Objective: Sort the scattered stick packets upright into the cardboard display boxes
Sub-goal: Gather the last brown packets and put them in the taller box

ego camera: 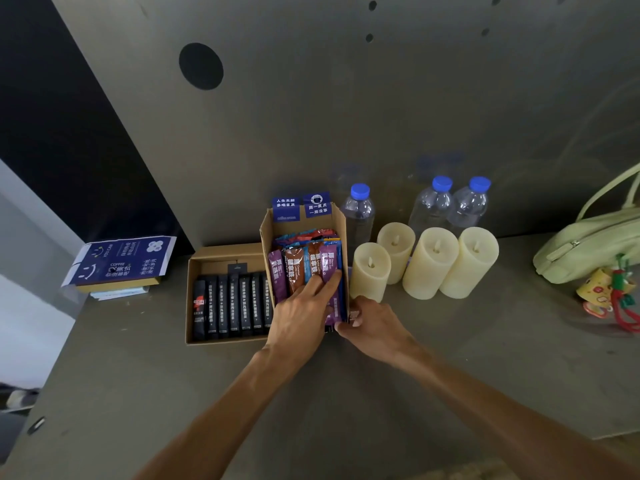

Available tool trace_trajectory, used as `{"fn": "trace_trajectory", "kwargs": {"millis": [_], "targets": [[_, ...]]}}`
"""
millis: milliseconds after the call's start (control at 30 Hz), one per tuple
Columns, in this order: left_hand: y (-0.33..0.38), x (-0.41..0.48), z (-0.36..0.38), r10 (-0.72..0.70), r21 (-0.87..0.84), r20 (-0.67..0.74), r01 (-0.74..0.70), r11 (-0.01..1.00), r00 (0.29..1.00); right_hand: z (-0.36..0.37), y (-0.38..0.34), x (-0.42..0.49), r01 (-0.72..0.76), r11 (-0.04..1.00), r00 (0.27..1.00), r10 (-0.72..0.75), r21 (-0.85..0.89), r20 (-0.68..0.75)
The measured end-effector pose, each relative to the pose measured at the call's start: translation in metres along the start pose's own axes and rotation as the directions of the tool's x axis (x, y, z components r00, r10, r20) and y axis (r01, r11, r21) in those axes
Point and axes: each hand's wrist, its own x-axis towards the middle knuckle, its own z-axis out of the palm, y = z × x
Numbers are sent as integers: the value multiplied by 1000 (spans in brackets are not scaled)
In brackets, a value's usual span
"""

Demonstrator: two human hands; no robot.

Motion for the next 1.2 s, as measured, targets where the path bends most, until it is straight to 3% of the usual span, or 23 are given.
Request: {"fn": "trace_trajectory", "kwargs": {"millis": [167, 367, 600, 767, 900, 1000, 1100, 1200], "targets": [[0, -3, -5, 10, -51, -35, -12, 999, 999, -17, 12, -12, 3, 998, 997, -8, 60, 75], [2, -11, -13, -38, -142, -43, 32, 989, 998, -19, 56, -13, -5, 985, 995, -13, -172, -104], [27, -37, 0, 11, -254, -142, -47, 966, 990, -12, 59, 3, 46, 914, 999, -52, -403, -5], [44, -55, 19, 42, -290, -41, -52, 956, 998, -25, 78, -8, 44, 896, 998, -62, -441, -26], [65, -60, 31, 41, -270, 171, 7, 963, 984, -48, 104, -31, 133, 831, 991, -120, -540, 61], [87, -52, 38, 27, -281, 252, 46, 959, 967, -71, 118, -46, 167, 791, 986, -141, -589, 89], [105, -40, 38, -31, -420, 307, 165, 892, 951, -97, 119, -50, 128, 875, 991, -90, -466, 104], [109, -30, 35, -153, -599, 372, 363, 713, 915, -130, 102, -52, 43, 981, 995, -24, -187, 101]]}}
